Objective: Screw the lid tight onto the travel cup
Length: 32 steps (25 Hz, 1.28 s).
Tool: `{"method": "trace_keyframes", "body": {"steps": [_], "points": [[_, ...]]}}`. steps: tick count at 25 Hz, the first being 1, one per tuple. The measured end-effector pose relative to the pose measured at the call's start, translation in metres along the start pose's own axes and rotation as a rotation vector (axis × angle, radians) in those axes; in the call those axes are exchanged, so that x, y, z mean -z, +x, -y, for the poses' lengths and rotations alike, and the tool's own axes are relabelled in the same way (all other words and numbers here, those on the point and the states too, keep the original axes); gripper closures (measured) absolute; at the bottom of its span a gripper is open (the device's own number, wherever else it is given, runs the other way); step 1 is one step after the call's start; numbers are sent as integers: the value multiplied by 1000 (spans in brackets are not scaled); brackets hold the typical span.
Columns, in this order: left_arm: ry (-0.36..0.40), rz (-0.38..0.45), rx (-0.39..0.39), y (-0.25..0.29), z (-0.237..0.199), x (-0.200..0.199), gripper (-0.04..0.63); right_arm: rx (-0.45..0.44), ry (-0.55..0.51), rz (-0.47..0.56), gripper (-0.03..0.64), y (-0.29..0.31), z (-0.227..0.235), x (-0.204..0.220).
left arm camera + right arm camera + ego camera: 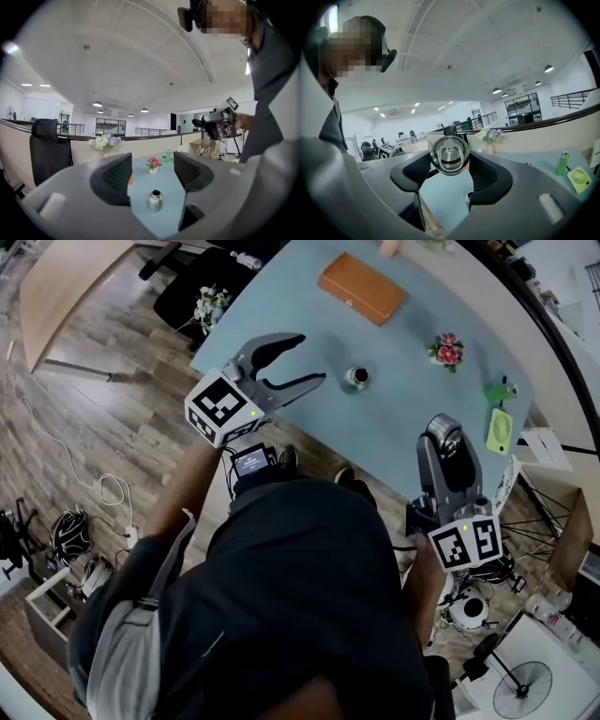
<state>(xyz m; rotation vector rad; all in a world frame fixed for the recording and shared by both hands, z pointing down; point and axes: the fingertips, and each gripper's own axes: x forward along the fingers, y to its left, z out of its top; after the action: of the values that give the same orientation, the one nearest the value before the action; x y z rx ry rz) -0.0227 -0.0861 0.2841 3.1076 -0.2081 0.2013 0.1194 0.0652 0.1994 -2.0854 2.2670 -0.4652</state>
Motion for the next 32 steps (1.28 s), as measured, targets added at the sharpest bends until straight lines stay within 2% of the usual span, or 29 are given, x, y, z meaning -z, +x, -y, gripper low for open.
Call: {"method": "trace_keyframes", "body": {"steps": [9,13,19,27,32], "points": [[-4,-33,-3,16,-4,11,264,-36,13,-50,362,25,22,8],[0,-52,-27,25,-9,17,264,-85,19,-70,362,41,33,12],[-42,-61,-52,44,-16,24,264,-148,27,-111,362,70,54,18],[-79,-102,-17,74,-9,67,262,-208,15,-189,362,98,72,41],[-49,-144,39,95,1,97,244,-256,-1,-232,362,117,78,62]]}}
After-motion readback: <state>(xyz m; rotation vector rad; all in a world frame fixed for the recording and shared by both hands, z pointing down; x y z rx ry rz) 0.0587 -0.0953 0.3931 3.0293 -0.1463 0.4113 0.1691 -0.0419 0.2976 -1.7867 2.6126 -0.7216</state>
